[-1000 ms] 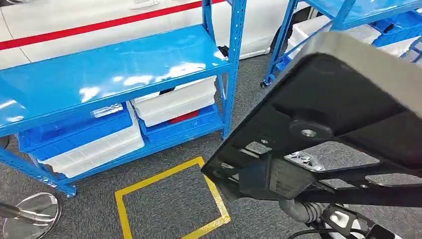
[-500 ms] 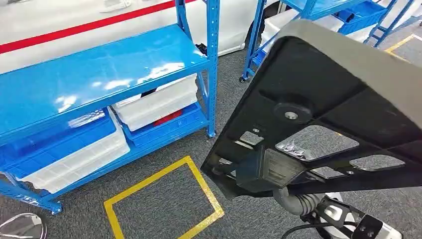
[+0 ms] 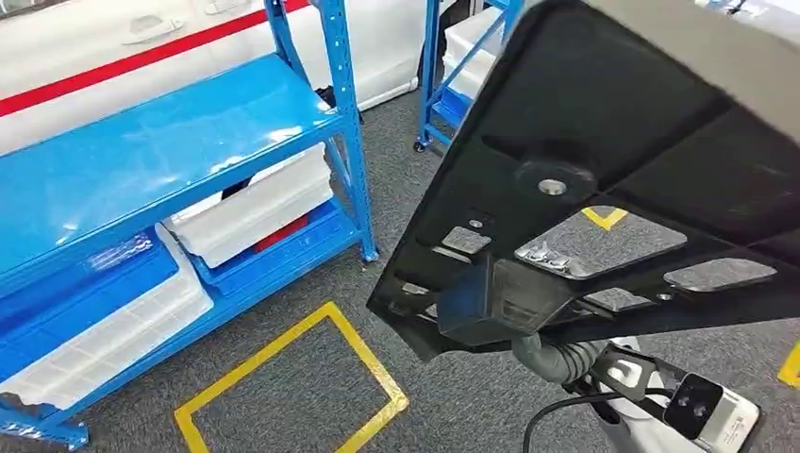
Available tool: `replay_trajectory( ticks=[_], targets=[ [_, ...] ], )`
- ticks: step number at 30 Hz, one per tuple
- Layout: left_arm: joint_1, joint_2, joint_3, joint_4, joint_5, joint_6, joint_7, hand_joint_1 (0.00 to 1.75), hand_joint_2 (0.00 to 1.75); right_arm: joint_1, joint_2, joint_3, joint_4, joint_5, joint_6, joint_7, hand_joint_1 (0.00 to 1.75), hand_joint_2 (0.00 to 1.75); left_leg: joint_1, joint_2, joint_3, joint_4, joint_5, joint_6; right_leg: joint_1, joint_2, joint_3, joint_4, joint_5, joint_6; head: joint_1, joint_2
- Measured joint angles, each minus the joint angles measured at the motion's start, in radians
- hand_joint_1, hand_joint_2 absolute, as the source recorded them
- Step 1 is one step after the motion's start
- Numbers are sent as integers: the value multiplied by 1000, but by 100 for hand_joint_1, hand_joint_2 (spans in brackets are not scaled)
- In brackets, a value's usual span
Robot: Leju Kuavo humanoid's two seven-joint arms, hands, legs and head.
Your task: Take the parts from the cabinet and place them on the table.
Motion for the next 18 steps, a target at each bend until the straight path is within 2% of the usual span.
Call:
replay_trajectory(
  ticks=[1, 4, 5, 6, 7, 8, 10, 11, 12, 13, 18],
  targets=[
    [0, 0, 0, 0, 0, 0, 0, 0, 175, -6, 0, 2, 3, 0, 0, 0, 171, 175, 1, -12, 9, -19, -10, 3, 5, 10, -5, 5, 1, 8, 0, 0],
    [-2, 0, 0, 0, 0, 1, -1, 0, 175, -8, 0, 9, 8, -2, 0, 0, 171, 175, -8, 11, 8, -16, -6, 13, -5, 37, -14, -4, 14, 30, 0, 0],
    [-4, -2, 0, 0, 0, 1, 0, 0, 175, -10, 0, 10, 8, -2, 0, 0, 171, 175, 1, 20, 12, -31, 3, 24, 1, 40, -15, -3, 13, 37, 0, 0],
    [-6, -3, 0, 0, 0, 1, -1, 0, 175, -10, 1, 10, 8, -3, 0, 0, 171, 175, 1, 34, 16, -40, 9, 31, -1, 1, -23, 16, -2, 37, 0, 0],
    [-6, -3, 0, 0, 0, 1, -1, 0, 175, -17, 1, 12, 9, -3, 0, 0, 171, 175, 0, 42, 15, -41, 10, 35, 2, -30, -48, 67, -40, 38, 0, 0],
    [-3, -3, 0, 0, 0, 1, -1, 0, 175, -19, 1, 13, 11, -3, 0, 0, 171, 175, -1, 53, 14, -41, 11, 38, 0, -43, -85, 144, -81, 42, 0, 0],
    [0, -3, 0, 0, 3, 3, -1, 0, 175, -18, 1, 18, 16, -3, 0, 0, 171, 175, -4, 74, 11, -40, 10, 39, -5, -52, -153, 284, -133, 48, 0, 0],
    [-1, -3, 1, 0, 7, 6, -1, 0, 175, -18, 2, 21, 19, -3, 0, 0, 171, 175, -5, 84, 10, -39, 10, 38, -7, -54, -163, 304, -128, 50, 0, 0],
    [-1, -3, 1, 0, 11, 8, -4, 0, 175, -18, 5, 24, 21, -3, 0, 0, 171, 175, -5, 93, 10, -39, 9, 37, -8, -57, -149, 279, -104, 51, 0, 0],
    [-2, -4, 1, 0, 16, 10, -11, 0, 175, -18, 8, 27, 21, -1, -2, 0, 171, 175, -5, 101, 11, -37, 8, 35, -8, -62, -120, 226, -73, 51, 0, 0],
    [-2, -4, 1, 0, 16, 10, -11, 0, 175, -18, 8, 27, 21, -1, -2, 0, 171, 175, -5, 101, 11, -37, 7, 35, -8, -62, -117, 221, -70, 51, 0, 0]
  ],
)
